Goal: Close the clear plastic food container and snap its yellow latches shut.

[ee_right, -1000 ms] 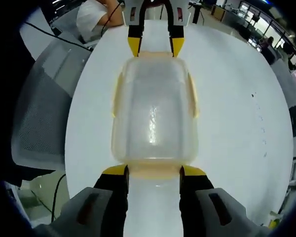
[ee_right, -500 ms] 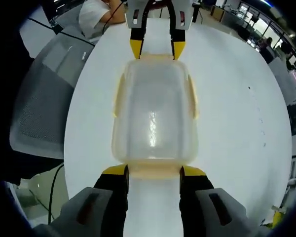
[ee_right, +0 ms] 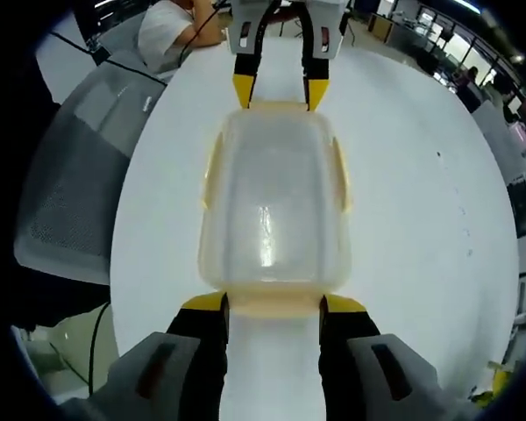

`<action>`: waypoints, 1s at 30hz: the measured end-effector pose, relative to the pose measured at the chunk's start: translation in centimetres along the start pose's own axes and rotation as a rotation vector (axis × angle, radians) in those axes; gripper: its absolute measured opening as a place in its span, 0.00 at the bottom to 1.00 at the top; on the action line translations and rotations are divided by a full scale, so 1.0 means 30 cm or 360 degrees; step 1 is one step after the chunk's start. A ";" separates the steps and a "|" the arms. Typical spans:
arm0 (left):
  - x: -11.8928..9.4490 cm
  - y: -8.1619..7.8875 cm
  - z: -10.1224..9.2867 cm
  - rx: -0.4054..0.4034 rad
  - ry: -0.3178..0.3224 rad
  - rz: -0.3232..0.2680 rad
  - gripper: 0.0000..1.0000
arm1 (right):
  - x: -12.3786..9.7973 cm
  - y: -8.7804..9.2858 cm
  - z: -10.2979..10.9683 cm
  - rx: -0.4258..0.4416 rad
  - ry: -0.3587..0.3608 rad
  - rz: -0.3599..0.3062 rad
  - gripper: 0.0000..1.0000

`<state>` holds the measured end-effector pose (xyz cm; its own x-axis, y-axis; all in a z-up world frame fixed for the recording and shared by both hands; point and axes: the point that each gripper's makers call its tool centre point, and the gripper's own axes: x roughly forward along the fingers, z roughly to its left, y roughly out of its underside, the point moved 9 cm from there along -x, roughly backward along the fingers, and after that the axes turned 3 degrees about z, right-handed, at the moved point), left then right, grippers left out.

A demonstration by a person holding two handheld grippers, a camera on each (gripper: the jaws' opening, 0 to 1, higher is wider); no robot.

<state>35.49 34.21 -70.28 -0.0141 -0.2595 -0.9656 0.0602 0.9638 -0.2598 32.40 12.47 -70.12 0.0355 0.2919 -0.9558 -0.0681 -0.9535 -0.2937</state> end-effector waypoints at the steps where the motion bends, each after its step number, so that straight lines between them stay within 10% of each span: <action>1: -0.002 0.003 0.003 -0.0004 -0.0004 -0.0001 0.33 | 0.003 0.001 -0.002 0.0003 0.0009 -0.0012 0.37; 30: 0.017 -0.011 -0.051 -0.0049 -0.0021 0.0046 0.33 | 0.026 0.061 0.017 -0.0034 -0.0041 -0.0206 0.37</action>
<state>33.93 33.84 -70.69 0.0006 -0.2321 -0.9727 0.0298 0.9723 -0.2320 31.78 10.98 -71.41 0.0173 0.4140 -0.9101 -0.0433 -0.9091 -0.4143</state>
